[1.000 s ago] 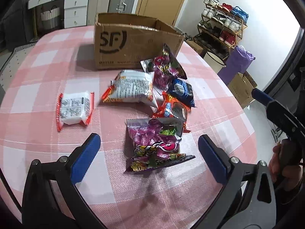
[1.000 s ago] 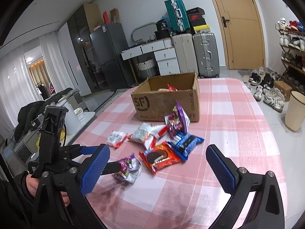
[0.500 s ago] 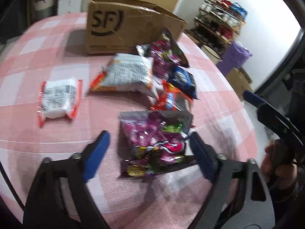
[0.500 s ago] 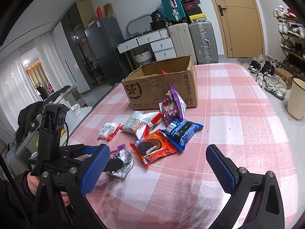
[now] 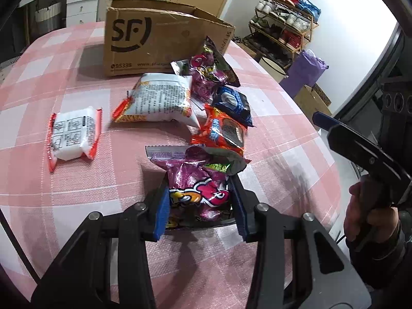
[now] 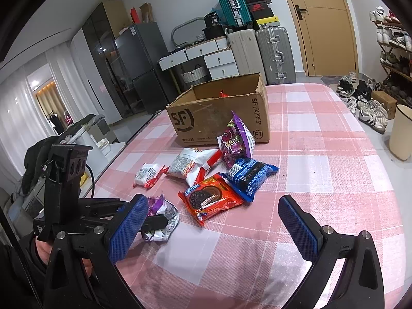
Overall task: Organize snacks
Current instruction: 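Grasp the pink candy bag with the left gripper, then grasp the red Oreo pack with the right gripper while the left gripper holds the candy bag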
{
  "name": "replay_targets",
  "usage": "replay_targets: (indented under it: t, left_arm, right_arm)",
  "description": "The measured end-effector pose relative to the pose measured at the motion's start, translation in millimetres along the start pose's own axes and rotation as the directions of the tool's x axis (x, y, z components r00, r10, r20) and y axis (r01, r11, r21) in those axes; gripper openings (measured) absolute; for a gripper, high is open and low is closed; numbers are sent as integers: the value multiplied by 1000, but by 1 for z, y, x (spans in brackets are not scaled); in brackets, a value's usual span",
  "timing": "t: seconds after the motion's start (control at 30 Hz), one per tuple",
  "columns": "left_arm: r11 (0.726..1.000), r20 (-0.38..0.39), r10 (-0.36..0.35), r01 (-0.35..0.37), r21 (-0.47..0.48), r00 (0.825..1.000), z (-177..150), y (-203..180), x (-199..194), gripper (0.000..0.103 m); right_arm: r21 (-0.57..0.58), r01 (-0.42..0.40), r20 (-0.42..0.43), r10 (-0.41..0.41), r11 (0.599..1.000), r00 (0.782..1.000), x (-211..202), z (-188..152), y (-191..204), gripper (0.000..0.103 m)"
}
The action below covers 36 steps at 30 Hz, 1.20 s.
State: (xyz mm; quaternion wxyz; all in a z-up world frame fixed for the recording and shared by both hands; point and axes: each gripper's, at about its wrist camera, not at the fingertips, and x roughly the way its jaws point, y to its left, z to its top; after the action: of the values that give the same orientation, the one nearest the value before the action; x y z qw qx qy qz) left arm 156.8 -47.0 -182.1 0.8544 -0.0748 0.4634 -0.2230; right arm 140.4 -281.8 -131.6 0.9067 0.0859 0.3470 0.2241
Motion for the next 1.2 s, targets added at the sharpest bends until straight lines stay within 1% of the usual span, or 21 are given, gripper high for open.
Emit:
replay_targets:
  t: [0.5, 0.8, 0.97, 1.2]
  left_arm:
    - [999, 47, 19, -17, -45, 999, -7, 19, -31, 39]
    - [999, 65, 31, -29, -39, 997, -9, 27, -40, 40]
    - [998, 70, 31, -28, -52, 997, -10, 36, -44, 40]
    - [997, 81, 37, -30, -77, 996, -10, 50, -48, 40]
  right_arm:
    - [4, -9, -33, 9, 1000, 999, 12, -5, 2, 102]
    - [-1, -33, -104, 32, 999, 994, 42, -8, 3, 102]
    - [-26, -51, -159, 46, 998, 986, 63, -4, 2, 102]
    - [-43, -62, -213, 51, 997, 976, 88, 0, 2, 102]
